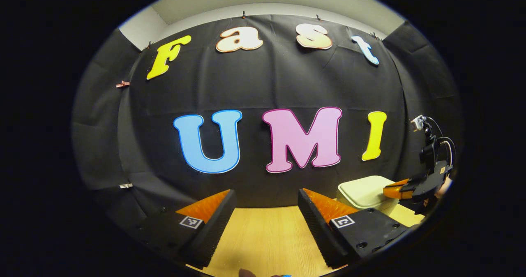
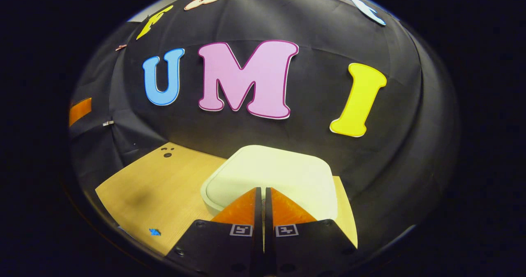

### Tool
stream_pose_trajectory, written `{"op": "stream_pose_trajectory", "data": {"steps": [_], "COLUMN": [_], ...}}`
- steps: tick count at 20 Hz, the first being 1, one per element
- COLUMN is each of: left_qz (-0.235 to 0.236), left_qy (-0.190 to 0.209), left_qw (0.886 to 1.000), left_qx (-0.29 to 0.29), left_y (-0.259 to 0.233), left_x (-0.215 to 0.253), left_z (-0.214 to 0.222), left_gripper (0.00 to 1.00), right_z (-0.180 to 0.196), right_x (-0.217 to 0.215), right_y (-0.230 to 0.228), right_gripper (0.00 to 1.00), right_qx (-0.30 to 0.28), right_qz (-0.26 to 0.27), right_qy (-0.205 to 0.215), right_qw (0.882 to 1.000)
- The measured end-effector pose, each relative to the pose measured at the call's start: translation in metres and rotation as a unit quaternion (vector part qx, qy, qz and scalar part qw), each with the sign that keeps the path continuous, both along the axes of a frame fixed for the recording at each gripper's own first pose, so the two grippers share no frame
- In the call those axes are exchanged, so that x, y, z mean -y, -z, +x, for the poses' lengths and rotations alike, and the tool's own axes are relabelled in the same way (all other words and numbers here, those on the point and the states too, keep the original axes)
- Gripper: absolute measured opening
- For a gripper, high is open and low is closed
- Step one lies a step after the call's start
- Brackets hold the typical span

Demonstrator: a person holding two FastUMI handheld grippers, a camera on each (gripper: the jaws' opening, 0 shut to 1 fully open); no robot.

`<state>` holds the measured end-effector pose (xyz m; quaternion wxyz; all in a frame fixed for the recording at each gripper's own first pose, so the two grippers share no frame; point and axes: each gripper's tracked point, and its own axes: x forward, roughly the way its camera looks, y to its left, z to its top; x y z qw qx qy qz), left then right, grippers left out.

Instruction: Press the lid of the desktop garbage bin to open it, pick up the crumpled paper on the desktop and throw it into the bin, then pick up the pop can on the desktop and drop it into the bin, and finally close the garbage bin lid.

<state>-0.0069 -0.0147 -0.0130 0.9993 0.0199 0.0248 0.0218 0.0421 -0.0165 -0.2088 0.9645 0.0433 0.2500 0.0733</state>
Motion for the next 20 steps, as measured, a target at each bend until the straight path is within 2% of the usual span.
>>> {"op": "stream_pose_trajectory", "data": {"steps": [7,9,12,13,16,20], "left_qz": [0.001,0.000,-0.004,-0.005,-0.005,-0.009], "left_qy": [0.000,0.000,-0.003,-0.003,-0.005,-0.008], "left_qw": [1.000,1.000,1.000,1.000,1.000,1.000], "left_qx": [-0.004,-0.006,-0.008,-0.008,-0.006,-0.011], "left_y": [0.003,0.005,0.005,0.006,0.005,0.008], "left_x": [0.001,0.002,0.000,-0.001,-0.003,-0.006], "left_z": [0.002,0.002,0.003,0.003,0.002,0.002], "left_gripper": [0.98,0.98,0.98,0.98,0.98,0.98], "right_z": [0.001,0.001,0.001,0.002,-0.002,-0.004], "right_x": [0.002,0.001,0.000,0.002,-0.007,-0.005], "right_y": [0.006,0.008,0.011,0.007,-0.004,-0.006], "right_gripper": [0.06,0.06,0.08,0.06,0.05,0.05], "right_qx": [0.005,0.012,0.021,0.025,0.029,0.034], "right_qz": [0.022,0.003,-0.056,-0.063,-0.041,-0.040], "right_qy": [0.008,0.006,-0.004,-0.002,-0.014,-0.020], "right_qw": [1.000,1.000,0.998,0.998,0.999,0.998]}}
